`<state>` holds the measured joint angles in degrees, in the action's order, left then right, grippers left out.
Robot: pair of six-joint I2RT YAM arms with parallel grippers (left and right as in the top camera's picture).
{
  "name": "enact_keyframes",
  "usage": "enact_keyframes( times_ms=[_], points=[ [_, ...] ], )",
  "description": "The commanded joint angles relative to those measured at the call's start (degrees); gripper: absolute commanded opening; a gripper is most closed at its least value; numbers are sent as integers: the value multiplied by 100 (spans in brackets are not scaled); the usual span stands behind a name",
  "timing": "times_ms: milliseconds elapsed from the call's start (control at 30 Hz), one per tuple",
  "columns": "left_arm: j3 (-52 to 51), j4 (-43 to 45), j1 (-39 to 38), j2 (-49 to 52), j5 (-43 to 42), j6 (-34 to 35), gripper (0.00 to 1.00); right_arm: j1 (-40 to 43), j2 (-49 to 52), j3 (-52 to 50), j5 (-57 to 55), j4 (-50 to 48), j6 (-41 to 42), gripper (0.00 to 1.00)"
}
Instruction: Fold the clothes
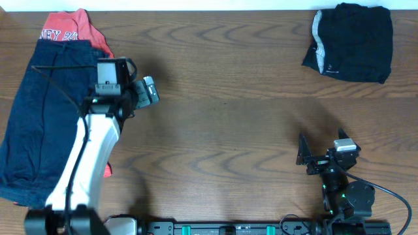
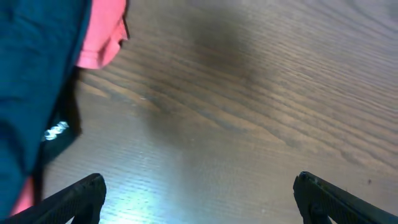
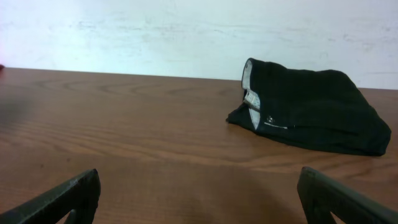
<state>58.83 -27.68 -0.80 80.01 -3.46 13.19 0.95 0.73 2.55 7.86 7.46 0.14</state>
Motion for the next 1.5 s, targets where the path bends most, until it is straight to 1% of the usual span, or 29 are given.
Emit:
enact_keyframes(
  times_ms=[0,67,100,233,467,567,667,933,1200,1400,1467],
  points=[
    [-297,74,31,-675,133,-693,98,63,-35,-52,-55,-17,-90,99],
    [-649,297,31,-1141,15,-1099,98,63,-35,-52,-55,-17,-90,99],
    [-911,444,31,-1453,-138,-1410,98,63,-35,-52,-55,-17,-90,99],
    [-1838,894,37,-2465,-540,-2111,98,63,-35,-52,-55,-17,-90,99],
    [-3762,1871,341,-4503,-793,-2153,98,63,-35,-52,-55,-17,-90,99],
    [-4409,2074,503,-5248,-968,-2153,98,63,-35,-52,-55,-17,-90,99],
    [-4854,2098,629,-5869,-1117,-2151,98,63,-35,-52,-55,-17,-90,99],
    [-5510,2092,691,-7064,-1154,-2153,98,63,-35,-52,-55,-17,-90,99],
    [-5692,2122,688,-7420,-1152,-2155,98,63,-35,-52,-55,-17,-90,99],
    [-5716,2181,688,-7984,-1154,-2151,98,63,-35,-52,-55,-17,-90,99],
    [-5722,2238,688,-7987,-1154,-2151,98,63,-35,-52,-55,-17,-90,99]
  ],
)
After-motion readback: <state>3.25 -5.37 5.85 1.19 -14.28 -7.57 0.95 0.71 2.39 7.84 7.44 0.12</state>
